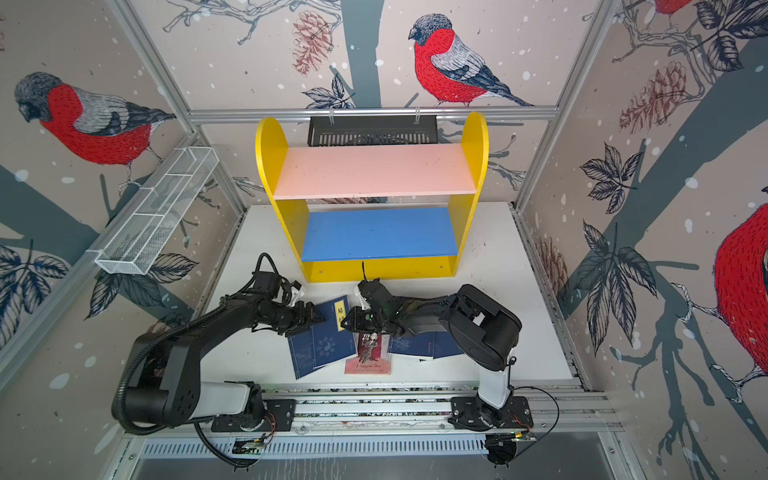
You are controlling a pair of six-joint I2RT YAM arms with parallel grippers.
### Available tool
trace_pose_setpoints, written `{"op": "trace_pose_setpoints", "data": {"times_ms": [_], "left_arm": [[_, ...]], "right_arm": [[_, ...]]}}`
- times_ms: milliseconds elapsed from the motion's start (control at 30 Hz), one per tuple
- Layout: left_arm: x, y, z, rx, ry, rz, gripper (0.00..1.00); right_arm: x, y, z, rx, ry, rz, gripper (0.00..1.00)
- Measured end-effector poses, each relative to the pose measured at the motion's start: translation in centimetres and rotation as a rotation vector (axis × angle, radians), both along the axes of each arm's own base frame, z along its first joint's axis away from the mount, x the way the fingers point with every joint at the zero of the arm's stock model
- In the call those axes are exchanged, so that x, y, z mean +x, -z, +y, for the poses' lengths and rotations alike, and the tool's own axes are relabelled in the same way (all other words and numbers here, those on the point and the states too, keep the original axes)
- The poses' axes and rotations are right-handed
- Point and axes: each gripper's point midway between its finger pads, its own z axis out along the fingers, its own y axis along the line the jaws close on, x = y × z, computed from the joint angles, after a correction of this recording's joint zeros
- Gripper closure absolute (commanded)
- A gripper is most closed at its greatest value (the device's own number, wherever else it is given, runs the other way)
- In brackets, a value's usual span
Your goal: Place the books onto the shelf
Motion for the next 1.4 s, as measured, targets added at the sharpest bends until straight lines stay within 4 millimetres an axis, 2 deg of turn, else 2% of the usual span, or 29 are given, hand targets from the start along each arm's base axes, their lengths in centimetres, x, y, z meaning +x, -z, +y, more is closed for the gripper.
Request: {"op": "trace_pose_setpoints", "data": {"times_ms": [367, 533, 700, 900, 1067, 1267, 1300, 1400], "left_arm": [[0.3, -1.5, -0.3, -0.023, 0.006, -0.06, 0.27], [1.0, -2.3, 0.1, -0.028, -0.015, -0.099, 0.26], [2.8, -4.1, 0.9, -0.062, -0.047, -0.143, 0.26], [4.5, -6.7, 0.1, -0.162, 0.015, -0.203, 0.28], [4.2, -9.3, -1.2, -0.272, 0.089, -0.28, 0.27], [3.3, -12.3, -2.5, -0.409, 0.173, -0.367, 0.31], [3.1, -12.5, -2.7, -0.425, 0.184, -0.368, 0.33], [2.3, -13.3, -3.5, -0.482, 0.23, -0.374, 0.47]], "right_arm": [[0.3, -2.1, -0.6, 0.026, 0.014, -0.058, 0.97], [0.2, -2.6, -1.4, 0.039, 0.022, -0.07, 0.98], [-0.1, -4.1, -1.9, 0.083, 0.007, -0.08, 0.98], [-0.1, -8.1, -2.5, 0.191, -0.039, -0.128, 0.98], [-0.1, -11.4, -3.2, 0.278, -0.09, -0.165, 0.98], [-0.6, -13.8, -3.5, 0.348, -0.166, -0.181, 0.98], [-0.7, -14.1, -3.5, 0.357, -0.177, -0.183, 0.98], [-0.7, -14.9, -3.3, 0.38, -0.218, -0.189, 0.97]]}}
